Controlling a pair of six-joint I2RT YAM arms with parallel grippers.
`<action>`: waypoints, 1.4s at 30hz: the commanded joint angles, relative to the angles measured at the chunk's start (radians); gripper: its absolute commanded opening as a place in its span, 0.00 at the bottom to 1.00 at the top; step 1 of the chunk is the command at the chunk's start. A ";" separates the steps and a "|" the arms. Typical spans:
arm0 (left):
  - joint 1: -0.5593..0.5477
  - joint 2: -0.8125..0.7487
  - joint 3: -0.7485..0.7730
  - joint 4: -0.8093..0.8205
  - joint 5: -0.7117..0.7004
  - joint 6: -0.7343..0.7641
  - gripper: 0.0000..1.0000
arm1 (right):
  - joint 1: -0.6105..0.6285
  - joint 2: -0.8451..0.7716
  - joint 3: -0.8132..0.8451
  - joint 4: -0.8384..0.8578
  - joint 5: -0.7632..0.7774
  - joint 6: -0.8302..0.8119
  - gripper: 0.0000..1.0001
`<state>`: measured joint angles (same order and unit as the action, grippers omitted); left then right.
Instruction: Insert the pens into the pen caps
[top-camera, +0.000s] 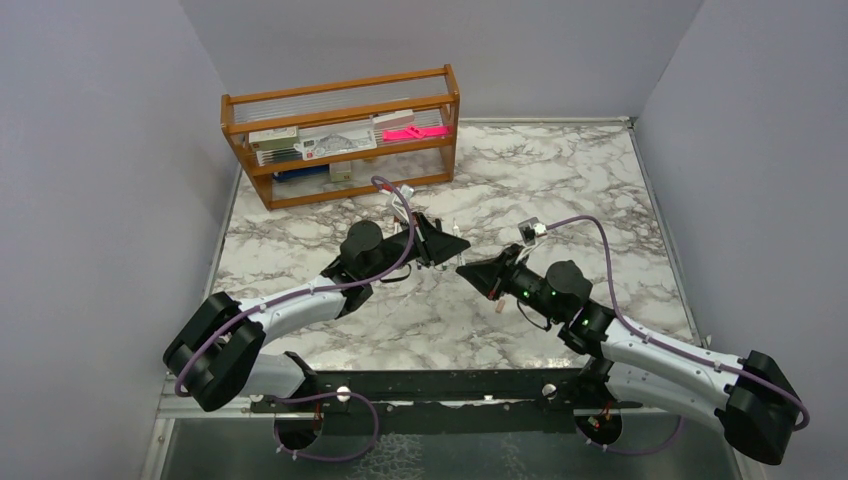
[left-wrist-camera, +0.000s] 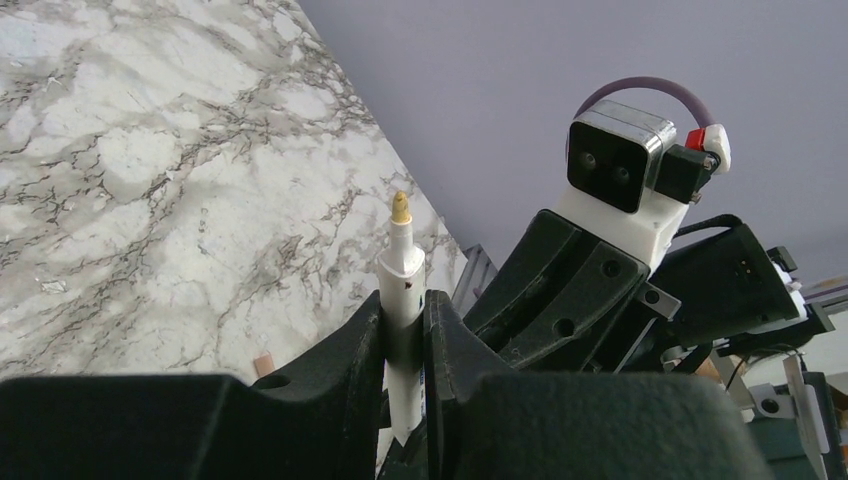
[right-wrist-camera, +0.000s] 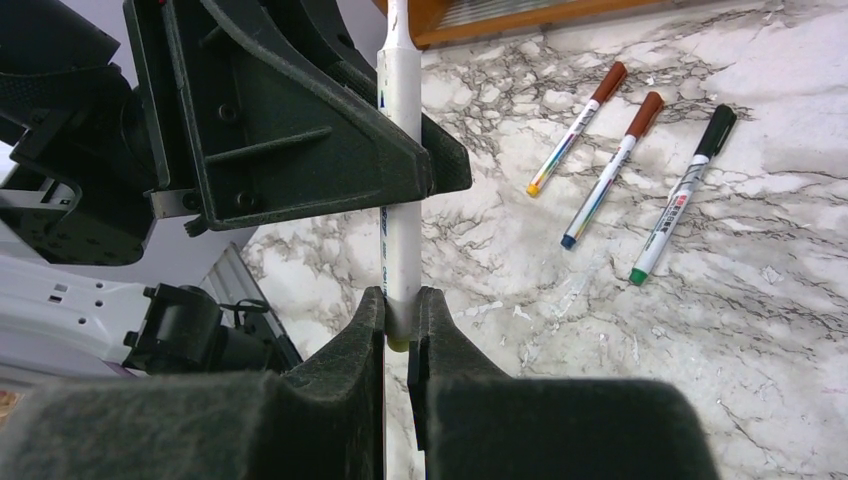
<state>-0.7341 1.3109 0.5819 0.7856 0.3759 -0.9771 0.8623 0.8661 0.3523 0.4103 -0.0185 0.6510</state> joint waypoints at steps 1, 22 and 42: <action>-0.002 0.008 0.023 0.031 0.052 -0.015 0.19 | 0.003 -0.016 0.009 0.066 0.002 0.006 0.01; -0.005 0.008 -0.017 0.049 0.033 -0.043 0.00 | 0.003 0.023 0.012 0.126 0.056 0.046 0.01; 0.047 -0.013 0.081 -0.389 -0.044 0.373 0.00 | 0.001 0.160 0.329 -1.108 0.438 0.232 0.35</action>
<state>-0.6872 1.3148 0.6296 0.4992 0.3618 -0.7177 0.8646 1.0267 0.7147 -0.4023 0.3321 0.7921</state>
